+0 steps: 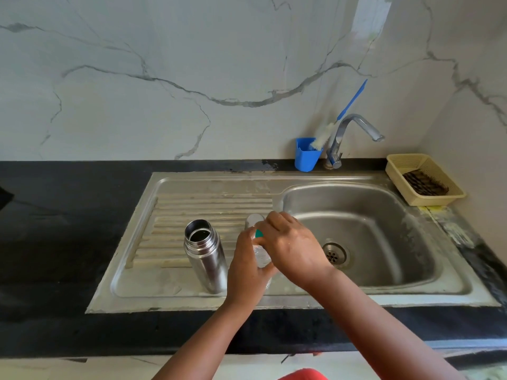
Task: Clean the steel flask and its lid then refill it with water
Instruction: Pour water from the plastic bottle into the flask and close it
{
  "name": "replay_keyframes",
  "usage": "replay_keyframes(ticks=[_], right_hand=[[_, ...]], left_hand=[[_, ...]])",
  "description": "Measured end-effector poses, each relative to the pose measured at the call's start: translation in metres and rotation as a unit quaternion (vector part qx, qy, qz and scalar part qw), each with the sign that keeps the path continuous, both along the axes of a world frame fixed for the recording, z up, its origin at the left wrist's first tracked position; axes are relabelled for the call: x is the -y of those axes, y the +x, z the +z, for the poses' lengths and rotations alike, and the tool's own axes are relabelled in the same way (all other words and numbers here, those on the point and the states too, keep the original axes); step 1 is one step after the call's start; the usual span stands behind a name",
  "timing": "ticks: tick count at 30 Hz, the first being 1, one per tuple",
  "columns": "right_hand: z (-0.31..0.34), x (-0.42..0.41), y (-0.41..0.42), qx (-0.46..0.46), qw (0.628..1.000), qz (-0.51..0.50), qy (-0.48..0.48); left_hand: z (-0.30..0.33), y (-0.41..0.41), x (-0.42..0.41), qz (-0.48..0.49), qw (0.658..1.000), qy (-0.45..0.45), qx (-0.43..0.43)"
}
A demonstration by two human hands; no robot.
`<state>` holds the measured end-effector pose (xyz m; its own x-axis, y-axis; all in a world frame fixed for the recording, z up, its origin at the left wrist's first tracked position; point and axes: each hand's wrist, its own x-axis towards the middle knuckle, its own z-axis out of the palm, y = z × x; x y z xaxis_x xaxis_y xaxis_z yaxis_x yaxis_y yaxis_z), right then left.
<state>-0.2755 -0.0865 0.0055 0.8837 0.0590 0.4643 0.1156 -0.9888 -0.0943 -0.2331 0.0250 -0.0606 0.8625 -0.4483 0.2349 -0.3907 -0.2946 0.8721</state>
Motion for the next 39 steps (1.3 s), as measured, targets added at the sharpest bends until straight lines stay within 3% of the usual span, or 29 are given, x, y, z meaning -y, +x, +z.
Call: replay_keyframes(ticks=[4, 7, 9, 15, 24, 28, 31, 33, 35, 39], right_hand=[[0.005, -0.003, 0.002, -0.001, 1.000, -0.010, -0.005], [0.018, 0.012, 0.001, -0.084, 0.995, 0.040, 0.029], [0.023, 0.019, 0.000, -0.114, 0.991, 0.066, 0.002], [0.020, 0.022, 0.008, -0.037, 0.989, 0.065, -0.130], [0.007, 0.021, 0.022, 0.023, 0.995, 0.058, -0.075], [0.001, 0.009, 0.020, 0.061, 0.997, -0.039, 0.002], [-0.006, 0.010, 0.011, -0.034, 0.992, -0.070, 0.095], [-0.015, 0.015, 0.003, -0.140, 0.964, -0.063, 0.217], [-0.027, 0.021, -0.004, -0.173, 0.925, -0.049, 0.336], [-0.049, 0.022, -0.015, -0.196, 0.886, -0.035, 0.418]], left_hand=[[-0.004, 0.002, -0.003, -0.006, 1.000, -0.002, 0.001], [-0.006, 0.002, -0.005, -0.009, 1.000, -0.012, -0.003], [-0.007, 0.001, -0.006, -0.014, 1.000, -0.022, -0.005], [-0.011, 0.005, -0.003, -0.005, 1.000, -0.016, -0.016], [-0.012, 0.003, -0.003, -0.028, 0.999, -0.031, -0.009], [-0.011, 0.006, -0.003, -0.043, 0.998, -0.045, -0.013], [-0.013, 0.009, -0.004, -0.060, 0.997, -0.042, -0.012], [-0.014, 0.010, -0.006, -0.063, 0.998, -0.027, -0.015], [-0.019, 0.009, -0.010, -0.062, 0.998, -0.001, -0.008], [-0.040, 0.002, -0.025, -0.093, 0.995, 0.025, 0.018]])
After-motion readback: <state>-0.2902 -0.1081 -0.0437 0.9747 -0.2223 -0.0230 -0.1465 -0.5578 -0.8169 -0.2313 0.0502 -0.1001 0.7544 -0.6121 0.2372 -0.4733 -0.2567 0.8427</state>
